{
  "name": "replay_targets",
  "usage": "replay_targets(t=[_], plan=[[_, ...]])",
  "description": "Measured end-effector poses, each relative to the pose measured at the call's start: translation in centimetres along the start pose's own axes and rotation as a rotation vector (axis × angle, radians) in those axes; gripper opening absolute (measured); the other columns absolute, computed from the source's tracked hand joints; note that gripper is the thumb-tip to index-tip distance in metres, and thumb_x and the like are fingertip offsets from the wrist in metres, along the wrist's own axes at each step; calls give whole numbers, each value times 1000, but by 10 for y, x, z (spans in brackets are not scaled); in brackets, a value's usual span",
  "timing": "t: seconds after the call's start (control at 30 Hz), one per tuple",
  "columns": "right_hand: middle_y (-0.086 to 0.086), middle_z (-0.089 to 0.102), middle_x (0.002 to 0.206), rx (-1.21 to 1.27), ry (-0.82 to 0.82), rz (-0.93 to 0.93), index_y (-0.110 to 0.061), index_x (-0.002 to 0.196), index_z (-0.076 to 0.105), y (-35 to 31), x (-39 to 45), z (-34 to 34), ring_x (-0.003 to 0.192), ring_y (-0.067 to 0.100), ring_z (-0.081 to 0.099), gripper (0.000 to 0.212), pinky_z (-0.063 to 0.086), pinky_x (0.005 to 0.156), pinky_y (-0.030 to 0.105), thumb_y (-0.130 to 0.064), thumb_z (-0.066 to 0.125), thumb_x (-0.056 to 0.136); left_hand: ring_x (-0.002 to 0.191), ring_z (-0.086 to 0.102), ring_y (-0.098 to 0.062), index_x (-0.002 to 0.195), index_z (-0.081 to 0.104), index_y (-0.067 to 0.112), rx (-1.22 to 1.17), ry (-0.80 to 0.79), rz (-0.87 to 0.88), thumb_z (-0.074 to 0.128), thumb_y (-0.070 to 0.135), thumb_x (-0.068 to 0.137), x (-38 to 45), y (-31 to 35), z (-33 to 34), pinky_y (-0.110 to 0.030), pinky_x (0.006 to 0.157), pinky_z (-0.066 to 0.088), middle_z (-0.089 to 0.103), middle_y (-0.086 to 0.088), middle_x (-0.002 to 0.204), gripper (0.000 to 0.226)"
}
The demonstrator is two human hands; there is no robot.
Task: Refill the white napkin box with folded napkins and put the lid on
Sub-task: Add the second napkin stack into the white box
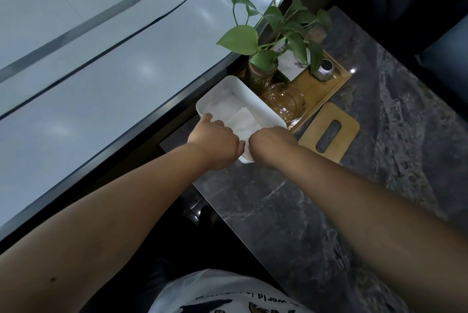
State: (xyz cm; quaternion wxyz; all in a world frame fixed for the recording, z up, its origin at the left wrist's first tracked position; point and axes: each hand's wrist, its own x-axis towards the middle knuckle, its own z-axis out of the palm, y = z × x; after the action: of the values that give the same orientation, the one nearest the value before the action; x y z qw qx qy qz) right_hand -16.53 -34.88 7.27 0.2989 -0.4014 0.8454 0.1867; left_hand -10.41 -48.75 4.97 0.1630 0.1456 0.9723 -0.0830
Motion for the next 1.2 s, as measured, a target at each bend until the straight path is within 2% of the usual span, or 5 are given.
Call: replay_targets(t=[0.1,0.2,0.63,0.83,1.2], plan=[[2,53,86,-14,-160,25,-14,70,49,-2,4,-9,97,25,60,20,47,92,35,-13,60,86,72,54,-26,63,23,23,-6,-22,74,31,30,101,3,-3,-2,-42,79,35,62,-1,76,40],[1,57,87,41,-151,23,-14,78,55,0,4,-9,89,24,60,9,51,83,34,-15,60,86,67,53,-22,70,51,21,-48,-107,63,19,36,103,7,-5,-11,-38,75,30,60,-1,74,48],[11,70,101,582,721,265,-8,99,69,52,-99,81,92,28,64,28,54,75,39,-21,46,92,135,39,-29,131,56,14,-324,240,56,42,35,97,-12,41,-44,-43,109,31,49,-9,144,42],[18,54,137,526,497,499,-2,122,59,67,-113,154,127,32,51,47,43,105,41,-29,34,92,136,41,-25,142,43,15,-317,178,286,46,37,97,30,107,-45,-40,112,33,43,-6,150,50],[8,-3,162,465,177,368,-8,151,8,84,-97,180,149,25,-1,61,9,120,44,-35,31,101,148,9,-33,151,13,2,-33,-145,194,26,29,101,81,152,0,-45,120,7,9,-19,161,58]])
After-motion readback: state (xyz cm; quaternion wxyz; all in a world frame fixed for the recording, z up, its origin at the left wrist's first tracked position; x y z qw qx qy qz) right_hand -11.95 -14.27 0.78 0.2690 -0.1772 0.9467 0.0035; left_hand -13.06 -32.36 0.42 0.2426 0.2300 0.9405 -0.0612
